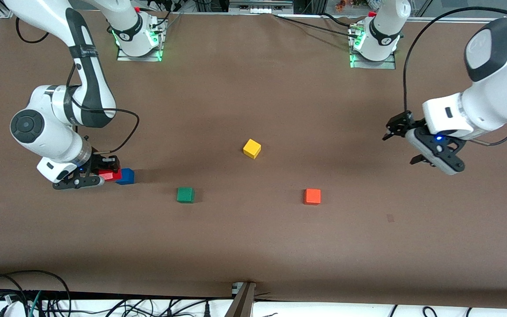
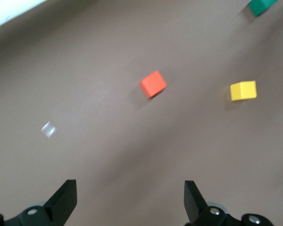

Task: Pass red block to right arm, stack on blue
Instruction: 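Carry the red cube over the blue cube and lower it with the right gripper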

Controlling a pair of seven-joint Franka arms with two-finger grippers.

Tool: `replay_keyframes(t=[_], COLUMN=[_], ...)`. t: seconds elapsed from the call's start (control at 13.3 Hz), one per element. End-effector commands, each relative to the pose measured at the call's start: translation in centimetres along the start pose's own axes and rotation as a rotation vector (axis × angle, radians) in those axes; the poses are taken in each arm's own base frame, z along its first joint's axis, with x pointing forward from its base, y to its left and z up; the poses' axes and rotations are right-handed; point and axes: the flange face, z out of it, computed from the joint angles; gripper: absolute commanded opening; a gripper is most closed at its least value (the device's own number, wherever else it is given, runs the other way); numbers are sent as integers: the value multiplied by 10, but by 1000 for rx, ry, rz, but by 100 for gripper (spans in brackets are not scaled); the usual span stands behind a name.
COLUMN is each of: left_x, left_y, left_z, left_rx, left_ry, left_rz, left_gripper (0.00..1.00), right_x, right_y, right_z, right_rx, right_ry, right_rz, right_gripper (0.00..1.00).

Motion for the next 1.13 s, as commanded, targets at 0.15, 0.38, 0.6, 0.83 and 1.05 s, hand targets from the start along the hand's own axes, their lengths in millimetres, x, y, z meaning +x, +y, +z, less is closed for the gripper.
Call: replay_keyframes(t=[0.15,0.38,0.6,0.83,1.05], left_x=[-37,-55,-58,-65,-65], left_y=[17,7,9,8,7], left_z=[-33,-64,-91,-95,-95], left_rx=[202,233,249,243,239], left_ry=[-167,-130,-82,-88,-99], left_rz=[-268,-359,-451,-548,-535], left_gripper=[100,100,100,100,100], right_x=[-3,-5,-9,-12,-12], right_y=[-9,-17,-21,-20,-21], right_z=[15,20,30,35,39], right_rx=[-30,-65,-69,-75,-80], right_ry=[24,13,12,17,12], right_rz=[18,36,57,57,82], right_gripper=[0,0,0,0,0])
